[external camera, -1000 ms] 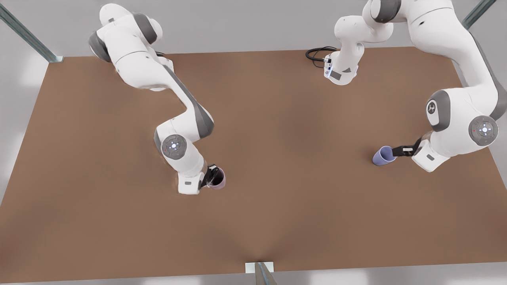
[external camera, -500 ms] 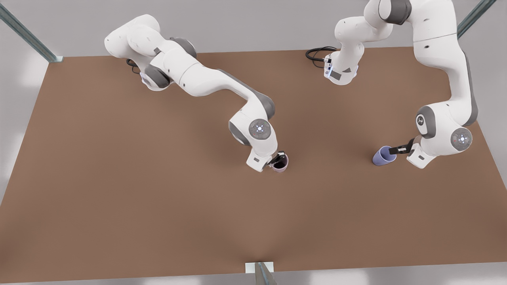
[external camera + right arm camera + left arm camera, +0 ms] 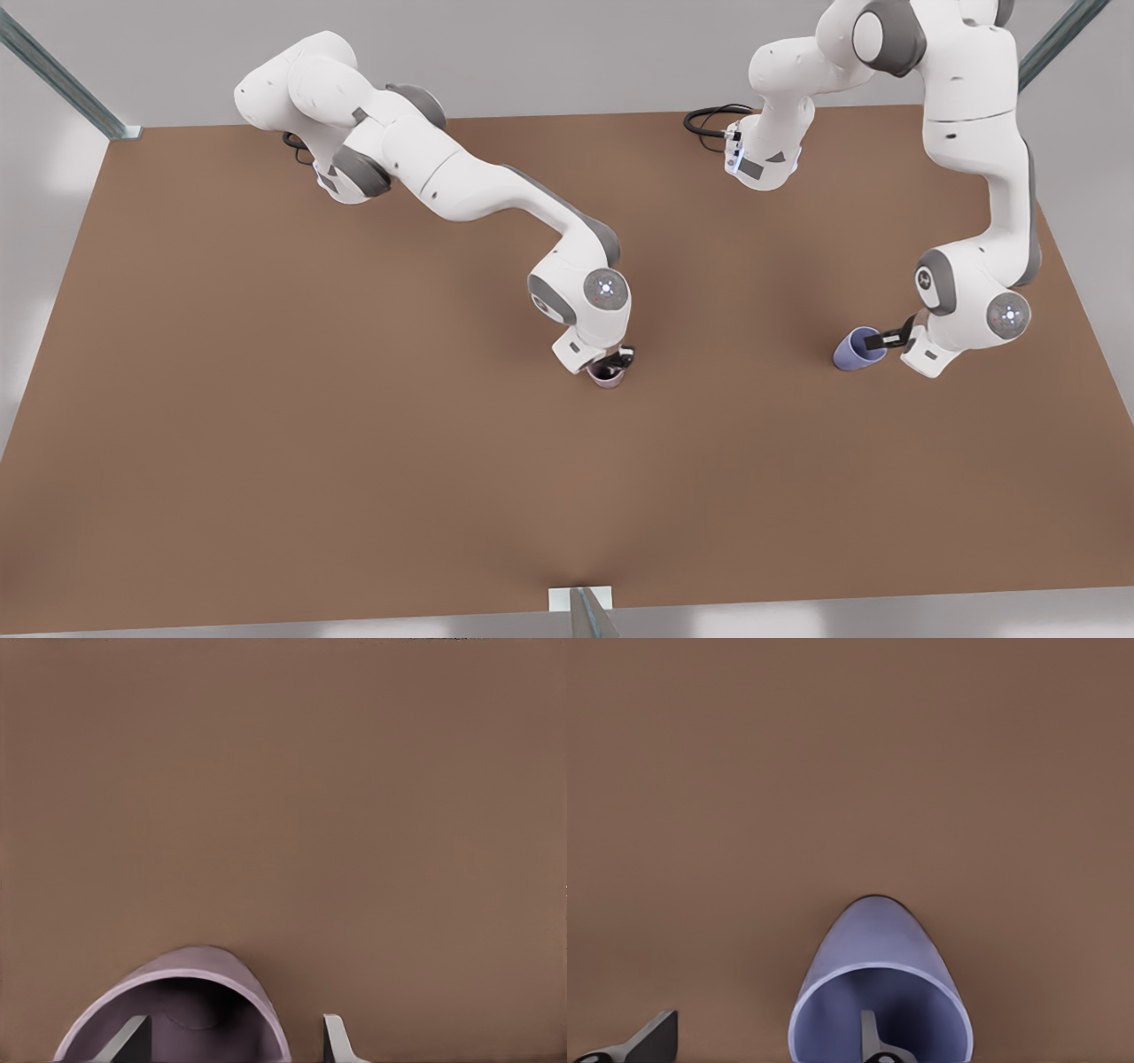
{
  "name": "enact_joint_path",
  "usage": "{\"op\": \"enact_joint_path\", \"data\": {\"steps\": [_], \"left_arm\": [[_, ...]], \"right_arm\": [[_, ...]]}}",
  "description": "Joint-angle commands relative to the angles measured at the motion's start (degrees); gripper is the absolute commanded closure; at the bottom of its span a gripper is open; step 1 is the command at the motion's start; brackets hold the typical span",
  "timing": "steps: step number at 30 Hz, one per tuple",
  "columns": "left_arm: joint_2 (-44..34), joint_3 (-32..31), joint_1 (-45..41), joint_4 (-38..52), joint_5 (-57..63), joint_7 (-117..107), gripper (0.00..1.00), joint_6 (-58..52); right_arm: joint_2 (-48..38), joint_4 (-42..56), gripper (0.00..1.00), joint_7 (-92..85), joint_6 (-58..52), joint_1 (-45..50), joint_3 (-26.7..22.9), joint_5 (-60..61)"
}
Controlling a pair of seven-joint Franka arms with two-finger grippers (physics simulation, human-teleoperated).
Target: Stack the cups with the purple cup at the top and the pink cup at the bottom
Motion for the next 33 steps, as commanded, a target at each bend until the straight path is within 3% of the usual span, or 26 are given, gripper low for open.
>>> {"op": "enact_joint_path", "data": {"steps": [1,3,4,5,7,10,11,14,15,19,23,25,26,28,31,33], "left_arm": [[0.41,0.00,0.02,-0.16,0.09,0.27,0.00,2.89],[0.50,0.00,0.02,-0.16,0.09,0.27,0.00,2.98],[0.50,0.00,0.02,-0.16,0.09,0.18,0.18,2.98],[0.32,-0.08,0.02,-0.16,0.00,-0.17,0.49,2.72],[0.06,-0.08,0.02,-0.16,-0.53,-0.44,0.79,1.75],[-0.12,-0.26,0.02,-0.60,-6.42,-0.35,0.79,1.75],[-0.12,-0.35,0.02,-0.78,-7.29,0.00,0.79,1.75],[0.15,-0.35,0.02,-1.13,-7.73,0.18,0.79,1.84],[0.24,-0.35,0.02,-1.13,-7.65,0.18,0.79,1.93],[0.06,-0.79,-0.41,-0.69,-7.47,0.18,0.79,2.28],[-1.35,-3.25,-3.40,2.56,-7.03,-0.70,0.79,1.66],[-2.66,-3.25,-11.92,7.65,-7.65,-8.95,0.79,-2.81],[-1.88,-3.25,-16.32,11.78,-7.56,-15.80,0.79,-6.94],[3.31,-3.16,-24.76,26.11,-7.03,-31.10,0.79,-17.75],[6.47,-3.16,-31.09,34.54,-7.38,-39.19,0.79,-24.44],[10.34,-3.34,-33.29,42.20,-7.73,-42.62,0.79,-28.48]], "right_arm": [[-0.54,0.06,0.00,15.66,0.73,0.00,-0.01,0.38],[-2.29,0.06,0.00,15.48,0.12,-0.26,0.16,0.82],[-3.35,0.06,0.00,14.87,-0.06,-1.84,0.16,0.99],[-6.07,-0.29,0.00,11.89,-0.50,-4.04,0.51,0.99],[-10.99,-1.78,0.00,3.37,-5.77,-8.34,0.43,0.91],[-38.40,-33.33,0.00,-26.33,-2.17,-29.16,0.78,11.98],[-44.91,-39.66,0.00,-33.36,-2.43,-35.31,0.51,11.89],[-53.09,-39.76,0.00,-54.48,-14.99,-50.09,0.34,12.16],[-53.18,-33.35,0.00,-54.65,-24.39,-51.06,-0.19,12.24],[-47.47,-25.87,0.00,-54.31,-31.43,-50.98,-0.19,4.77],[-50.02,-30.17,0.00,-55.44,-25.73,-51.68,-0.98,10.31],[-54.94,-37.82,0.00,-54.74,-20.36,-51.94,-0.98,10.23],[-54.24,-36.42,0.00,-55.44,-20.98,-51.94,-0.89,10.05],[-53.80,-35.98,0.00,-78.89,-21.42,-52.03,-0.98,9.08],[-51.78,-35.63,0.00,-110.97,-17.11,-52.55,-2.21,9.26],[-51.25,-35.63,0.00,-117.67,-16.67,-52.99,-2.30,9.43]]}}
